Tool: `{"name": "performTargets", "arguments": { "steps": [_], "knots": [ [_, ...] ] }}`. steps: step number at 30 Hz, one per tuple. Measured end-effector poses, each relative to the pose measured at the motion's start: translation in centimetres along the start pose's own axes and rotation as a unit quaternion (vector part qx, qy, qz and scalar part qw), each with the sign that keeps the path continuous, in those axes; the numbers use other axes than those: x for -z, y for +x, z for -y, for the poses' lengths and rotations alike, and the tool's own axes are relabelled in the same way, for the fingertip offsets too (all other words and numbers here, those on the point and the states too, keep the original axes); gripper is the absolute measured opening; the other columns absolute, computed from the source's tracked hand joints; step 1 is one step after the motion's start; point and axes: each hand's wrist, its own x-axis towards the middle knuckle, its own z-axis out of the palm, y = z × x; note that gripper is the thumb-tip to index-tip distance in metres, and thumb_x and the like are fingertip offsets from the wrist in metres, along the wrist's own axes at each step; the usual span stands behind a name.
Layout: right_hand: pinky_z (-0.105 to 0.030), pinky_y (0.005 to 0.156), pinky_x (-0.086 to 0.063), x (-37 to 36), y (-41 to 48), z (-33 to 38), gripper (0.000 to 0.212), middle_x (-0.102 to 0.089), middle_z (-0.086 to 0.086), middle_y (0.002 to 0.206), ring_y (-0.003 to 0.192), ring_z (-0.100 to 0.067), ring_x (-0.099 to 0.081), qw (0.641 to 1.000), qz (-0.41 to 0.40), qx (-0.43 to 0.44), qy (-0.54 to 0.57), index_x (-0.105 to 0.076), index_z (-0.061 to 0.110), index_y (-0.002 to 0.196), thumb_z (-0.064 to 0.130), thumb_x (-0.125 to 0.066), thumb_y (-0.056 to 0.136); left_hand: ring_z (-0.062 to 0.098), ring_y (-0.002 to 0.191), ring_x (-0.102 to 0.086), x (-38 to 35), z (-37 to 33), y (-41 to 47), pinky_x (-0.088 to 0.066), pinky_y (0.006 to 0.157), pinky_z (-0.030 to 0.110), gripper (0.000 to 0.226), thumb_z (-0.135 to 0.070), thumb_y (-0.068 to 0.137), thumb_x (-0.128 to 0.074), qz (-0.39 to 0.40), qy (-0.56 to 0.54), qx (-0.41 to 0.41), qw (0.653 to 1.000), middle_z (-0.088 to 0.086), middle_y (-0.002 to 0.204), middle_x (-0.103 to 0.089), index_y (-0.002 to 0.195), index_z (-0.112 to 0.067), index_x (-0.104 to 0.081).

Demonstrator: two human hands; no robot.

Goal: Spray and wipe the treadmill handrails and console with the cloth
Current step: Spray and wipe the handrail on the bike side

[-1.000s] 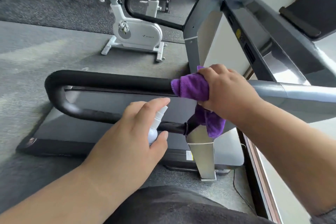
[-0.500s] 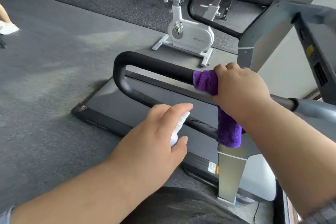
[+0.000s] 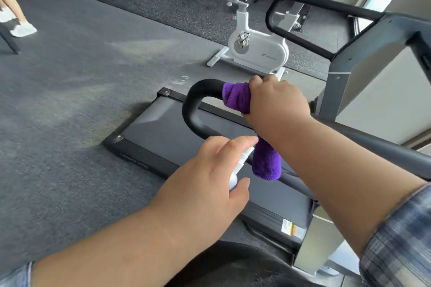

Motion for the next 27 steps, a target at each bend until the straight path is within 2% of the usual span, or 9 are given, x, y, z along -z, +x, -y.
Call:
{"name": "performTargets", "arguments": {
  "steps": [8,12,14,16,20,23,25,27],
  "knots": [
    [-0.039,0.063,-0.036,0.1,4.8,7.3,0.043,-0.052,-0.010,0.109,0.095,-0.035,-0.058,1.000,-0.011,0.013,0.004,-0.047,0.016,0.118,0.031,-0.070,0.084,0.009,0.088,-0.057,3.8,5.6,0.3,-0.054,0.071,0.037,0.065,-0.040,0.086,-0.061,0.030,0.009,0.005,0.999,-0.024,0.122,-0.033,0.135,-0.053,-0.021],
    [-0.038,0.063,-0.040,-0.4,5.0,7.8,0.049,-0.054,-0.008,0.110,0.092,-0.034,-0.057,1.000,-0.022,0.013,0.011,-0.050,0.019,0.118,0.041,-0.072,0.081,0.008,0.093,-0.050,4.7,7.9,1.3,-0.051,0.074,0.034,0.062,-0.040,0.087,-0.059,0.053,0.000,-0.010,0.999,-0.026,0.121,-0.030,0.132,-0.056,-0.020],
    [-0.039,0.067,-0.048,-0.6,4.3,7.0,0.061,-0.055,-0.007,0.115,0.092,-0.034,-0.057,0.999,-0.030,0.008,0.025,-0.051,0.022,0.125,0.050,-0.073,0.076,0.006,0.093,-0.051,4.7,8.9,1.9,-0.050,0.074,0.032,0.059,-0.042,0.086,-0.056,0.072,-0.007,-0.015,0.997,-0.026,0.122,-0.031,0.131,-0.055,-0.021],
    [-0.042,0.073,-0.051,-0.6,3.1,6.2,0.074,-0.053,-0.007,0.123,0.094,-0.036,-0.057,0.999,-0.034,0.001,0.028,-0.048,0.023,0.133,0.050,-0.077,0.071,0.005,0.095,-0.049,4.6,9.6,2.3,-0.049,0.073,0.030,0.057,-0.043,0.084,-0.055,0.088,-0.011,-0.027,0.996,-0.026,0.121,-0.032,0.130,-0.054,-0.024],
    [-0.050,0.083,-0.051,-0.2,0.3,4.0,0.107,-0.045,-0.008,0.138,0.102,-0.038,-0.055,1.000,-0.011,-0.027,-0.001,-0.036,0.026,0.147,0.051,-0.088,0.056,0.005,0.098,-0.050,4.1,10.5,3.1,-0.049,0.077,0.032,0.055,-0.044,0.084,-0.054,0.137,-0.030,-0.051,0.989,-0.025,0.123,-0.034,0.130,-0.054,-0.025],
    [-0.052,0.089,-0.050,-0.1,-2.1,2.0,0.126,-0.033,-0.010,0.152,0.107,-0.040,-0.054,0.998,0.017,-0.038,-0.039,-0.021,0.030,0.156,0.056,-0.088,0.053,0.006,0.099,-0.053,3.8,10.9,3.8,-0.048,0.081,0.033,0.055,-0.045,0.084,-0.054,0.155,-0.044,-0.063,0.985,-0.022,0.127,-0.037,0.131,-0.055,-0.026],
    [-0.053,0.089,-0.050,-0.4,-3.3,0.8,0.124,-0.035,-0.013,0.153,0.108,-0.042,-0.055,0.997,0.018,-0.056,-0.049,-0.021,0.028,0.157,0.049,-0.089,0.056,0.005,0.102,-0.052,3.6,10.9,4.3,-0.045,0.081,0.029,0.056,-0.044,0.085,-0.055,0.163,-0.050,-0.074,0.983,-0.022,0.128,-0.038,0.131,-0.054,-0.026],
    [-0.052,0.092,-0.048,-0.7,-3.8,-0.1,0.102,-0.045,-0.013,0.144,0.108,-0.043,-0.056,0.996,-0.006,-0.089,-0.021,-0.032,0.025,0.154,0.036,-0.085,0.067,0.003,0.104,-0.048,3.2,11.0,4.5,-0.039,0.080,0.023,0.057,-0.044,0.085,-0.056,0.177,-0.053,-0.087,0.979,-0.024,0.127,-0.037,0.132,-0.055,-0.025]
  ]
}}
